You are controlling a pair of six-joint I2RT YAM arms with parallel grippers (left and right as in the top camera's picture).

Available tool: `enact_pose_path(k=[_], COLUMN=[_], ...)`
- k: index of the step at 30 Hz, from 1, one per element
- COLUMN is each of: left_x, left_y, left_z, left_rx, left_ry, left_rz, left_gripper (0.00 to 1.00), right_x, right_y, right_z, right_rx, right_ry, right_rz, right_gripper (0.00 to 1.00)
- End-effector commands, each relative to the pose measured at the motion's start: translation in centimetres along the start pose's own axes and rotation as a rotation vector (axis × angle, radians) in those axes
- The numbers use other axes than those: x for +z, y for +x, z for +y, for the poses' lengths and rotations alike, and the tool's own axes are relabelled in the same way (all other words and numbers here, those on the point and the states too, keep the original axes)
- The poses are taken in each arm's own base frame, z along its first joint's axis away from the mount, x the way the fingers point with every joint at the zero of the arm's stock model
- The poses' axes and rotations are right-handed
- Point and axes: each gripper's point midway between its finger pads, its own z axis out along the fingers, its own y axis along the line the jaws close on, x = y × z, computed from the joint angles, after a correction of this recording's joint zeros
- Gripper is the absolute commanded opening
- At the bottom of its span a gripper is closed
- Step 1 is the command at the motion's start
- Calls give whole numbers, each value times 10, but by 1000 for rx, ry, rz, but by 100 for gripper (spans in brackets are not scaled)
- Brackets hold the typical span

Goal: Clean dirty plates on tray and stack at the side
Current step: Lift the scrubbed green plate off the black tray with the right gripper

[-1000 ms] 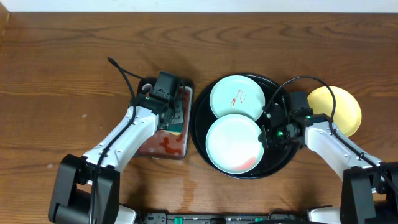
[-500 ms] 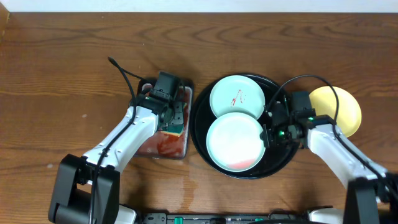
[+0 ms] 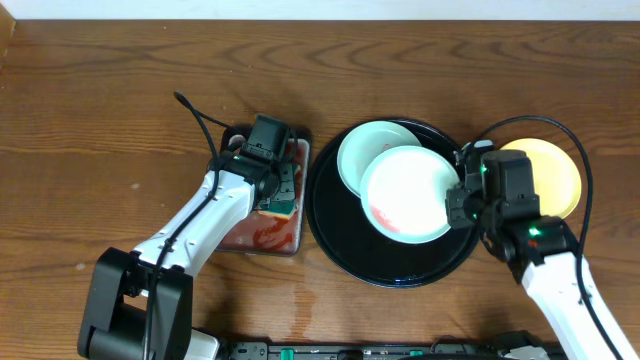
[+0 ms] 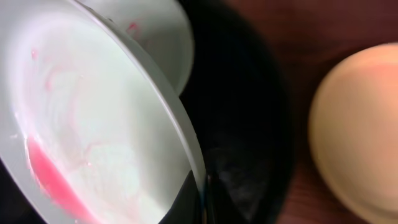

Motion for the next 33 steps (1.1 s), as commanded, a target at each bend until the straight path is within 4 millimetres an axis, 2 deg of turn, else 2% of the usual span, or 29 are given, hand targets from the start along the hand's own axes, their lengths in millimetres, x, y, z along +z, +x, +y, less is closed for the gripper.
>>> enact_pose_path(k=[1,5,10,16,22,28,33], left_x=[4,4,4,4,4,4,4], left_y=[6,6,6,6,6,6,6], left_z=[6,6,6,6,6,6,6], left_rx=[15,15,15,15,15,15,15], left_ry=[-22,-22,-22,-22,-21,-21,-22], left_rz=[15,15,15,15,14,14,15], left_gripper=[47,47,47,47,48,48,48], right_x=[-17,-23,-39,-56,-73,-89,-91], right_y=[-18,-21,-32,-44,-51,-54,-55], right_z=[-15,-8,-7,25,51,56,54], right_rx=[-70,-194,-339,-580,-741,-789,-786], right_ry=[168,240,420,490,544,629,648], right_rz=[-75,-92,-149,-229,-294,-331,-334], right_gripper=[1,1,1,1,1,1,1])
